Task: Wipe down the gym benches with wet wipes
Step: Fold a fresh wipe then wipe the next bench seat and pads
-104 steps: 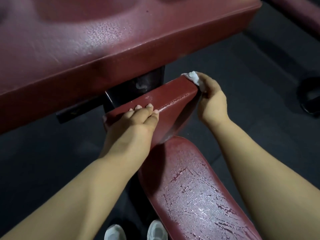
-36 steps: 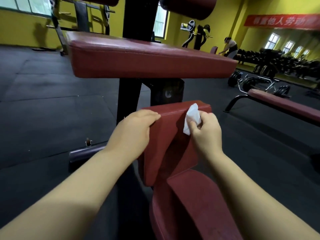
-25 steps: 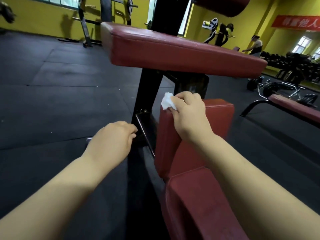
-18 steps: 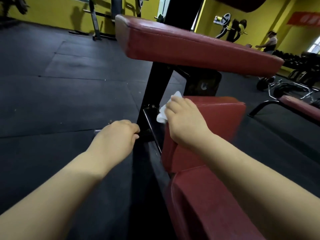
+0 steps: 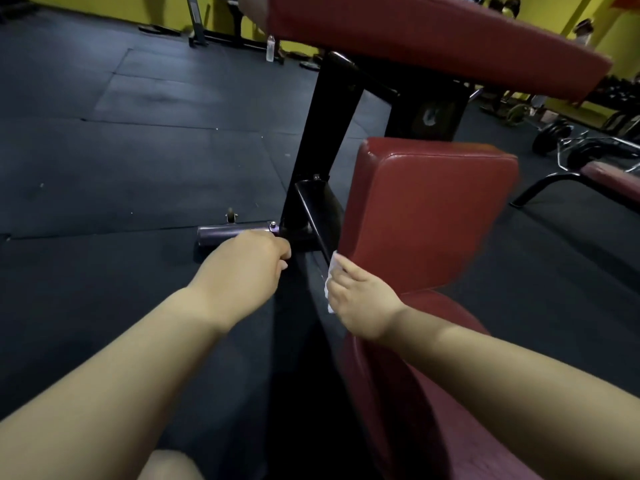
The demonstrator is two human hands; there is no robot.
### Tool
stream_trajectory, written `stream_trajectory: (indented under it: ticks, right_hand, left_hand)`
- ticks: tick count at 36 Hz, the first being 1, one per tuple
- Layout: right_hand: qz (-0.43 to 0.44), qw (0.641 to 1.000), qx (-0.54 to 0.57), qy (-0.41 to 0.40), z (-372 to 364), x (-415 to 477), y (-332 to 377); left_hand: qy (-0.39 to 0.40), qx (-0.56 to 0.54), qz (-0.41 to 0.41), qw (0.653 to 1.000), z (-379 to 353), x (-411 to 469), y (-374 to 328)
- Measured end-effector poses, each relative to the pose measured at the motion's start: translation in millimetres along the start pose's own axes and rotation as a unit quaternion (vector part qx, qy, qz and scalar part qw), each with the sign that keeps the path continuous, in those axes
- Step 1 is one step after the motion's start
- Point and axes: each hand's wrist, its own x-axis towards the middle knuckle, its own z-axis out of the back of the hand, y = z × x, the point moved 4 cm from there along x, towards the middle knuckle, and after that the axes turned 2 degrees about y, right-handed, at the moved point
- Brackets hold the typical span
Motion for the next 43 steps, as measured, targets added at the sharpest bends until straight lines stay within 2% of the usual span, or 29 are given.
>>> stream_trajectory:
  ticks: [3,5,8,11,13,15,18,20,21,22,26,30,35,37,38,39,40,42,43]
  right_hand:
    - [0.056,0.994,0.044,-0.081,-10.2,-13.7,6.3]
    - [0.054,0.979,0.114,-0.16,-9.2,-29.0,0.9]
    - [-0.014,0.933,0.223,-0.282,4.8,-50.6,-25.8]
    - [-0.115,0.886,0.278,-0.354,29.1,-70.2,-64.6]
    - [-0.214,0.829,0.339,-0.39,40.2,-81.4,-95.1]
    - [-0.316,0.753,0.409,-0.408,43.8,-89.5,-123.5]
    - [-0.449,0.657,0.404,-0.451,45.8,-95.7,-153.7]
    - [-0.511,0.576,0.462,-0.44,43.5,-91.6,-165.6]
    - [-0.515,0.558,0.488,-0.431,43.7,-85.8,-167.1]
    - [-0.508,0.554,0.512,-0.416,43.0,-77.2,-164.9]
    - [-0.446,0.596,0.535,-0.401,47.8,-51.9,-143.8]
    - [-0.441,0.601,0.48,-0.463,42.3,-51.3,-134.3]
    - [-0.334,0.657,0.456,-0.498,40.9,-48.1,-115.7]
    - [-0.373,0.652,0.45,-0.483,24.7,-59.6,-136.0]
    - [-0.421,0.634,0.449,-0.468,12.1,-66.6,-151.4]
    - [-0.483,0.595,0.457,-0.451,-2.4,-76.1,-167.7]
    - [-0.549,0.533,0.476,-0.434,-18.0,-86.9,-183.7]
    - [-0.668,0.385,0.51,-0.381,-46.9,-107.8,-204.7]
    - [-0.703,0.338,0.515,-0.356,-56.9,-113.6,-207.9]
  left_hand:
    - [0.014,0.009,-0.011,1.0,-4.2,-1.3,-5.4]
    - [0.019,0.013,-0.015,1.0,-2.5,0.7,-11.7]
    - [-0.001,-0.003,-0.025,1.0,5.6,7.2,-22.6]
    - [-0.047,-0.043,-0.041,0.997,19.8,17.1,-37.2]
    - [-0.068,-0.07,-0.034,0.995,29.6,24.9,-46.6]
    - [-0.077,-0.082,-0.024,0.993,36.5,32.1,-53.6]
    - [-0.093,-0.074,-0.039,0.992,44.8,43.1,-64.2]
    - [-0.095,-0.069,-0.057,0.991,48.7,54.1,-69.0]
    - [-0.089,-0.067,-0.065,0.992,49.5,60.1,-71.0]
    - [-0.076,-0.07,-0.071,0.992,49.2,65.9,-72.6]
    - [-0.036,-0.096,-0.069,0.992,43.4,76.1,-74.8]
    - [-0.064,-0.106,-0.079,0.989,39.5,75.4,-71.8]
    - [-0.085,-0.122,-0.081,0.986,40.4,77.6,-71.6]
    - [-0.118,-0.11,-0.088,0.983,44.8,79.9,-75.7]
    - [-0.135,-0.106,-0.09,0.981,46.8,81.3,-79.1]
    - [-0.144,-0.105,-0.088,0.98,47.8,82.8,-83.3]
    - [-0.149,-0.105,-0.084,0.98,47.2,84.9,-88.1]
    - [-0.163,-0.107,-0.07,0.978,44.0,89.1,-98.4]
    - [-0.176,-0.108,-0.062,0.977,42.6,90.8,-102.6]
